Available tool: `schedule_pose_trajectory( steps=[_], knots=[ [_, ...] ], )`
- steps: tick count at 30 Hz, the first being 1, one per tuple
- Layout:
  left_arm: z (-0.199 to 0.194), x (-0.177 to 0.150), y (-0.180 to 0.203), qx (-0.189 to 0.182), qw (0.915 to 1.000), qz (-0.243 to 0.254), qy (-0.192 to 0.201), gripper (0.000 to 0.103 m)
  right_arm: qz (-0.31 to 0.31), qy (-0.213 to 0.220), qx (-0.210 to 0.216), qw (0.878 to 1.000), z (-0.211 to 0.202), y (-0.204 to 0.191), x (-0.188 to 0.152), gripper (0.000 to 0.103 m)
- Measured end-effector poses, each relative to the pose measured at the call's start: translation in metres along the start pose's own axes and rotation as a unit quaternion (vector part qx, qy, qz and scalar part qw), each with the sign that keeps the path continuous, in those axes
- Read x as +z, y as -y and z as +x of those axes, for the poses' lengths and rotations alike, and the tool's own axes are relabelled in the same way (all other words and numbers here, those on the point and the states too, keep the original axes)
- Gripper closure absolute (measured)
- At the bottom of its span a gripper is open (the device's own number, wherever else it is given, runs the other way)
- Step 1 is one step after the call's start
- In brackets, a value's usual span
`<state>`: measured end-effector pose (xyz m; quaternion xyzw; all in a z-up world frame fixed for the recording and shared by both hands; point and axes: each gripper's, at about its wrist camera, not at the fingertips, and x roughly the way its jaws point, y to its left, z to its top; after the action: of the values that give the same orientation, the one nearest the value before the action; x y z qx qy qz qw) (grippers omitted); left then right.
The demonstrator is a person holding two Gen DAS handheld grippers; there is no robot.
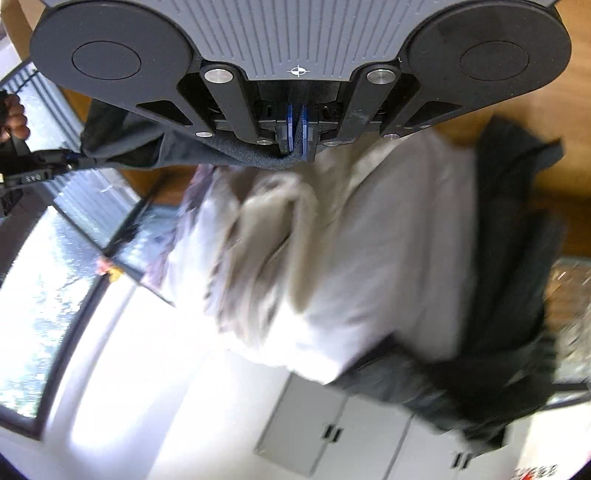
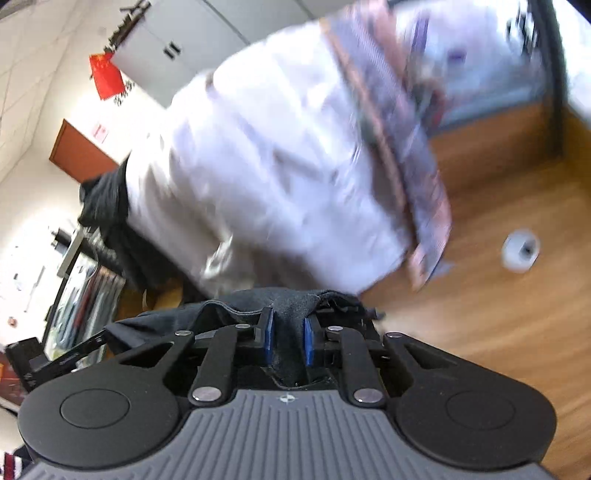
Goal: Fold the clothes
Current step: 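Swing the trousers up with both grippers and lower them onto the desk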
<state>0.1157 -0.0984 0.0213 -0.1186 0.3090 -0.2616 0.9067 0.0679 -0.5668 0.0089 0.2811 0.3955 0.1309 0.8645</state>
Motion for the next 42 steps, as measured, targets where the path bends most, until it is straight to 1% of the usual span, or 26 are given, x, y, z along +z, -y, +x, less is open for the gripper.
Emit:
schedule_pose_trajectory(
  steps=[3,7,8,10,11,14,17,20,22,25,27,28,30,36,38,42],
  knots=[
    [0.011,0.021,0.014,-0.031,0.9993,0.008,0.019,0.097,-0.016,0.043,-0.011,0.999,-0.021,0.004,0.031,0.087],
    [0.025,0.048,0.032,-0.071,0.9963,0.018,0.044,0.097,-0.046,0.08,-0.024,0.995,-0.041,0.005,0.075,0.087],
    [0.026,0.053,0.039,-0.077,0.9954,0.027,0.05,0.097,-0.054,0.086,-0.028,0.994,-0.046,0.006,0.083,0.087],
    [0.027,0.055,0.053,-0.083,0.9937,0.051,0.056,0.097,-0.068,0.095,-0.033,0.993,-0.053,0.01,0.096,0.087],
    [0.028,0.053,0.058,-0.085,0.9931,0.061,0.053,0.097,-0.071,0.096,-0.036,0.992,-0.054,0.013,0.096,0.087],
    [0.032,0.036,0.071,-0.09,0.9919,0.085,0.03,0.097,-0.075,0.086,-0.044,0.993,-0.056,0.028,0.089,0.087],
    [0.037,0.004,0.074,-0.09,0.9908,0.1,-0.013,0.097,-0.06,0.063,-0.055,0.995,-0.049,0.051,0.061,0.087],
    [0.044,-0.036,0.073,-0.088,0.9878,0.109,-0.068,0.097,-0.028,0.036,-0.074,0.996,-0.042,0.081,0.021,0.087],
    [0.046,-0.065,0.071,-0.084,0.9843,0.113,-0.106,0.097,-0.001,0.017,-0.083,0.996,-0.036,0.1,-0.014,0.087],
    [0.043,-0.103,0.07,-0.087,0.9779,0.118,-0.149,0.097,0.032,-0.011,-0.1,0.994,-0.03,0.121,-0.068,0.087],
    [0.042,-0.125,0.07,-0.087,0.9718,0.13,-0.176,0.097,0.052,-0.025,-0.112,0.992,-0.029,0.131,-0.104,0.087],
    [0.041,-0.134,0.069,-0.088,0.9683,0.136,-0.19,0.097,0.059,-0.029,-0.12,0.991,-0.03,0.135,-0.12,0.09],
    [0.041,-0.153,0.068,-0.09,0.9607,0.147,-0.218,0.097,0.069,-0.035,-0.133,0.988,-0.03,0.138,-0.147,0.09],
    [0.05,-0.21,0.058,-0.093,0.9301,0.196,-0.296,0.096,0.099,-0.053,-0.17,0.979,-0.029,0.145,-0.225,0.09],
    [0.053,-0.223,0.055,-0.094,0.9221,0.211,-0.31,0.096,0.102,-0.062,-0.184,0.976,-0.027,0.146,-0.249,0.089],
    [0.062,-0.233,0.044,-0.109,0.9122,0.223,-0.326,0.095,0.106,-0.074,-0.217,0.968,-0.015,0.145,-0.282,0.086]
  ],
)
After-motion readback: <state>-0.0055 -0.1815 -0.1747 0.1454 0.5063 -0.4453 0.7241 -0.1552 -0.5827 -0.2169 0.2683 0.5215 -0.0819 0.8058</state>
